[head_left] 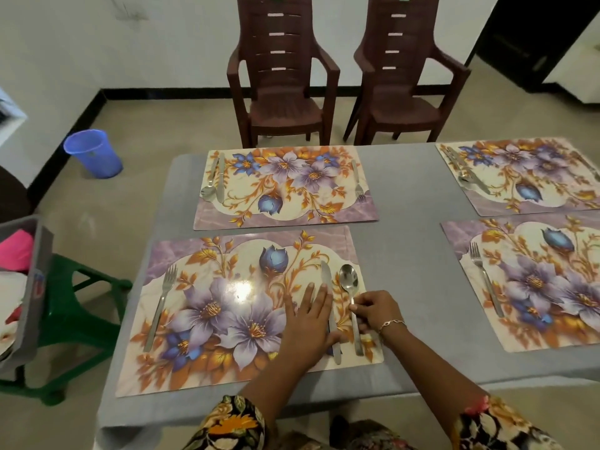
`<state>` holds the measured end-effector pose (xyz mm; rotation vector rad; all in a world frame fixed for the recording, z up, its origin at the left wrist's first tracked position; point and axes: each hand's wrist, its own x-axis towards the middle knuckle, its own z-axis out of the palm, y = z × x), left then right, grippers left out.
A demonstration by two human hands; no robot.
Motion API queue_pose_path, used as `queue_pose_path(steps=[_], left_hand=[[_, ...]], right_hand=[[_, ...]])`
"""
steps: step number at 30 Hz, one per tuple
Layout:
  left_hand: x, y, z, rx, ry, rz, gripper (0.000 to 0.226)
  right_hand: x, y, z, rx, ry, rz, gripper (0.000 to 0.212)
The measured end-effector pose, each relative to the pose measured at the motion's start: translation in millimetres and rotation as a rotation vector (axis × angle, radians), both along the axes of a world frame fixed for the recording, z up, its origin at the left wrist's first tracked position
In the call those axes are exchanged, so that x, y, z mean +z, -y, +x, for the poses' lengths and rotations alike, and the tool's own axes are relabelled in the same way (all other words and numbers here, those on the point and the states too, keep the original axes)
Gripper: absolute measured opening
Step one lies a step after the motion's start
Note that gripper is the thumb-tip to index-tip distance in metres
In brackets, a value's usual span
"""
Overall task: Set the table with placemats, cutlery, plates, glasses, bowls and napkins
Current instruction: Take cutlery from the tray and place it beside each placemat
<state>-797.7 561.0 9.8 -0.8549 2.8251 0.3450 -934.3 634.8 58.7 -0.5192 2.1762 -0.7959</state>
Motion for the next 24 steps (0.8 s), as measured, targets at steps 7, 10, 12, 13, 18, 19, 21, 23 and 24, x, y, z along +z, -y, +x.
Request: queue_pose_path(steps=[7,10,12,13,18,19,21,23,24], left_hand=[[-2,-14,-15,0.021,-0.031,-0.008,0.081],[-6,-13,-14,0.012,-0.046,-0.008,0.081],[-7,-8,-11,0.000,-0.059,-0.010,0.084],[-8,-5,-9,-0.012,-0.068,-0.015,0.087],[-6,5,1,-0.104,0.022,0.000,0.090],[-6,5,1,-0.102,0.029,-0.005,0.091],[-5,3,-1,-0.091,0.035,0.002,0.090],[-1,3,0,-0.058,0.021,0.024,0.087],[1,4,1,-0.047,0.010,0.018,0.084]], right_hand=[[0,-2,-4,0.015,-0.107,0.042,0.015],[0,0,-3,0.043,-0.160,0.072,0.024],[0,0,-2,0.065,-0.196,0.099,0.029],[-1,0,-2,0.075,-0.216,0.113,0.030],[-3,-2,-5,0.079,-0.239,0.140,0.033],[-4,-3,-6,0.073,-0.238,0.133,0.032],[-5,-5,-6,0.029,-0.222,0.089,0.031],[-5,-9,-6,-0.033,-0.210,0.034,0.031],[-4,-12,-5,-0.059,-0.214,0.013,0.031]])
